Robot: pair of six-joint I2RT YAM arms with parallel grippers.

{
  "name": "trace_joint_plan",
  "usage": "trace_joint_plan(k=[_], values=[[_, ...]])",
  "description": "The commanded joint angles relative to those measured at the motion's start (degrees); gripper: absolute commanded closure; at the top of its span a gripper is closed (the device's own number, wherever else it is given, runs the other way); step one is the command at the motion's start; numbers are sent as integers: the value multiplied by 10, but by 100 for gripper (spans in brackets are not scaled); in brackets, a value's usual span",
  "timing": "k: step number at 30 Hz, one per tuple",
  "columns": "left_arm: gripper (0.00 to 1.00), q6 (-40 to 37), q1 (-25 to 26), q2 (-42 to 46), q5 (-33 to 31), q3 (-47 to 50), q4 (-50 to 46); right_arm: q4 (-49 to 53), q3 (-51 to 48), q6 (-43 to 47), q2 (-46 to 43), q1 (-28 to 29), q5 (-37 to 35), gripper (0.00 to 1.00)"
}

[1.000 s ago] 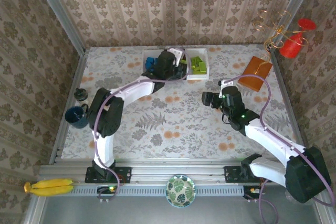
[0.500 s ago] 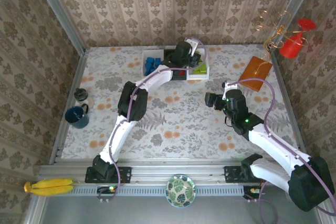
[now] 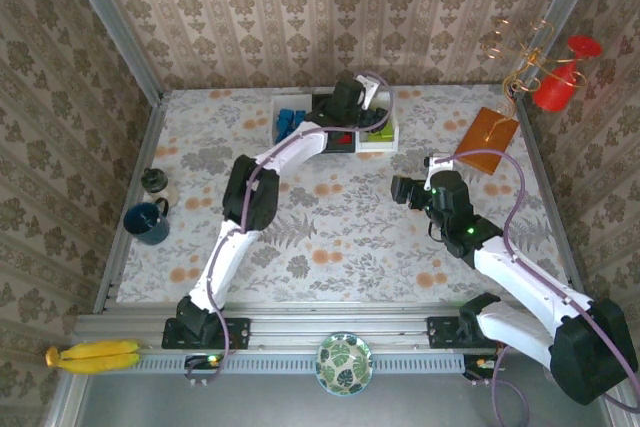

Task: Sort the legos into containers by color
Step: Place the lego in the container, then reset both arms

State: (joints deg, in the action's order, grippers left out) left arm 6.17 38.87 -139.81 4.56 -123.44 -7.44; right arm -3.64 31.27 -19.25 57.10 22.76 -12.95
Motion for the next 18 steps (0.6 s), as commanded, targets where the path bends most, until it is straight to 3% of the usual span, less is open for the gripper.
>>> trace_joint_plan(k=[1,6,10,12,18], values=[[20,-2,-9,141,5,122,84,-11,-7,10,6,-3,-18,11],[17,30,-36,308,-14,394,212,-14,8,22,22,9,-9,11],[17,77,-82,431,-24,596,295,-1,32,59,36,45,-65,10],[17,80,-103,487,-40,679,308,3,40,78,38,56,-106,9],[7,46,-160,644,-170,853,286,-37,25,102,45,40,-207,1]])
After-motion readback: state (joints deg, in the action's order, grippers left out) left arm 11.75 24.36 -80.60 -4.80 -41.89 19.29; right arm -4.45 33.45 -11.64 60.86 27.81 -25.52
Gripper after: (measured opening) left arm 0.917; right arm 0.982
